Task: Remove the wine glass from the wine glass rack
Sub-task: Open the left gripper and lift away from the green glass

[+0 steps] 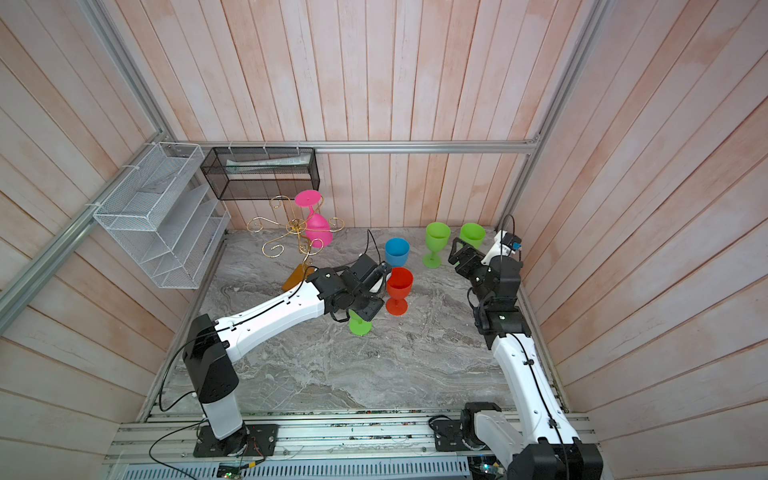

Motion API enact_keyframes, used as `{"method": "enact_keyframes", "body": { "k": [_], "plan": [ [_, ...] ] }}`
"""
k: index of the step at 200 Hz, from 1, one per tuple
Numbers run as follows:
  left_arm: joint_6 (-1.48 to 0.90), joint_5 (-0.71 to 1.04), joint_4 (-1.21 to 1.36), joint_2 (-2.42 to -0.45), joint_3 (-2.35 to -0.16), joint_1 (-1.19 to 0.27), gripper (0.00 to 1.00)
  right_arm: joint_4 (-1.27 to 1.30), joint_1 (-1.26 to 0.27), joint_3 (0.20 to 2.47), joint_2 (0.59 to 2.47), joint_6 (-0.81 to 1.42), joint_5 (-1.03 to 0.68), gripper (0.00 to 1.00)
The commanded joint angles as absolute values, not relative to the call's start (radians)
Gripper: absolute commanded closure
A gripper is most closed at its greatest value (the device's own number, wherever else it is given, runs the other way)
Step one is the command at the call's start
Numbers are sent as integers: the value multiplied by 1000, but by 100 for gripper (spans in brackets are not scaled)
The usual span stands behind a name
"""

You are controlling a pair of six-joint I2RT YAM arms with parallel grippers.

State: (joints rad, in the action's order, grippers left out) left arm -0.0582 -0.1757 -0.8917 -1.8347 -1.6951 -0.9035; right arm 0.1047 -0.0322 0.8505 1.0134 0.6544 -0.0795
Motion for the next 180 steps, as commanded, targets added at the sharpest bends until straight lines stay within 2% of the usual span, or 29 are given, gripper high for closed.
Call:
{"method": "enact_keyframes", "body": {
  "k": [1,17,57,118,155,180],
  "plan": [
    [-55,-219,-907,-1766,-1745,-907,26,110,-38,869,1012,632,-78,11],
    [-52,-222,-913,-1728,-1764,-908,22,106,-40,881,1016,628,-80,11],
    [-70,-241,-962,-1640,-1871,-890,19,99,-76,926,1032,603,-60,11],
    [-151,-431,-1113,-1615,-2080,-784,17,46,-333,1132,1168,466,0,12],
    [-165,-545,-1191,-1595,-2045,-696,17,-15,-495,1270,1277,357,20,12],
    [-172,-559,-1176,-1535,-1971,-627,17,-26,-557,1314,1329,328,27,12]
  ]
}}
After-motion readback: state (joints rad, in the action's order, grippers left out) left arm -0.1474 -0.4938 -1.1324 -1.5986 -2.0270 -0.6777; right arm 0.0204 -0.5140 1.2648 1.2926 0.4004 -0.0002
